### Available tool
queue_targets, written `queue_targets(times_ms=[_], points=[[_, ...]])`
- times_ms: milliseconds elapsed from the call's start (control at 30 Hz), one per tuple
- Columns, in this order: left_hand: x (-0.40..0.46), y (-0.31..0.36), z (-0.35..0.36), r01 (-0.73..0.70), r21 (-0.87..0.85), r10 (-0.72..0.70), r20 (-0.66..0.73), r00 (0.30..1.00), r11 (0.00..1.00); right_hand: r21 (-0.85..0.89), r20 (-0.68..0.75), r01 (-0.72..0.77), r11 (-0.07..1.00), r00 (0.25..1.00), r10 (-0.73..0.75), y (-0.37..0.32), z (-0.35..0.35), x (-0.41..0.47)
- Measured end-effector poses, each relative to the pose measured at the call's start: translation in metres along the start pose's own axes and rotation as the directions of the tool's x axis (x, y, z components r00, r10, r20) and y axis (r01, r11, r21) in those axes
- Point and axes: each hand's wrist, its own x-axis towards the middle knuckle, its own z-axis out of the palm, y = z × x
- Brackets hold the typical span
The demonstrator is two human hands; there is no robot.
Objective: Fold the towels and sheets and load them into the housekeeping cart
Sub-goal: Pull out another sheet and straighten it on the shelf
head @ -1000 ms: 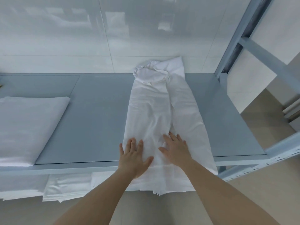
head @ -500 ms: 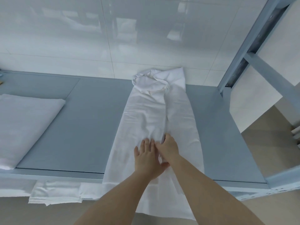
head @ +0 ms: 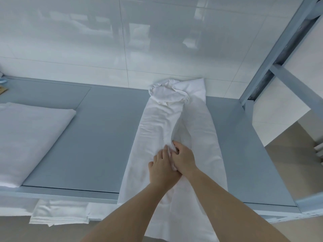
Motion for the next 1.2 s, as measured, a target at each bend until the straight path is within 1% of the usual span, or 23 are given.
queue_targets(times_ms=[133,200,233,333,433,567,700,867,967,1067,1133,1200], points=[[0.004,-0.001,-0.019,-0.035,-0.234,0.044,0.035,0.998,0.972,-0.017,-0.045,0.079,0.997,0.996,-0.080,-0.026,0.006,-0.001],[0.007,-0.004,-0.035,-0.033,-0.335,0.039,0.010,0.999,0.942,-0.026,-0.041,0.113,0.993,0.993,-0.114,-0.042,0.010,-0.001],[0.010,-0.006,-0.044,-0.041,-0.353,0.035,-0.023,0.999,0.935,-0.012,-0.038,0.126,0.992,0.991,-0.126,-0.050,0.012,-0.001],[0.020,-0.016,-0.071,-0.041,-0.337,-0.002,-0.127,0.992,0.941,0.082,-0.015,0.144,0.986,0.990,-0.143,-0.078,0.021,0.001],[0.029,-0.030,-0.100,-0.030,-0.388,-0.055,-0.205,0.977,0.921,0.160,-0.012,0.174,0.972,0.985,-0.174,-0.112,0.037,0.004],[0.042,-0.065,-0.145,-0.012,-0.330,-0.083,-0.272,0.959,0.944,0.176,0.006,0.202,0.964,0.979,-0.206,-0.160,0.069,0.010],[0.048,-0.123,-0.191,0.013,-0.370,-0.121,-0.271,0.955,0.929,0.191,0.076,0.216,0.958,0.969,-0.234,-0.208,0.118,0.013],[0.032,-0.207,-0.226,0.096,-0.466,-0.189,-0.157,0.969,0.879,0.156,0.220,0.202,0.967,0.947,-0.233,-0.239,0.194,0.007],[0.014,-0.255,-0.227,0.170,-0.437,-0.238,-0.106,0.965,0.883,0.134,0.335,0.202,0.970,0.912,-0.236,-0.235,0.238,-0.002],[-0.001,-0.287,-0.227,0.227,-0.322,-0.262,-0.070,0.962,0.919,0.124,0.431,0.181,0.976,0.876,-0.217,-0.226,0.266,-0.010],[-0.005,-0.299,-0.229,0.205,-0.234,-0.226,-0.067,0.972,0.950,0.065,0.423,0.225,0.972,0.876,-0.231,-0.219,0.275,-0.009],[-0.003,-0.303,-0.231,0.163,-0.159,-0.179,-0.087,0.980,0.974,-0.040,0.399,0.294,0.955,0.881,-0.254,-0.214,0.275,-0.008]])
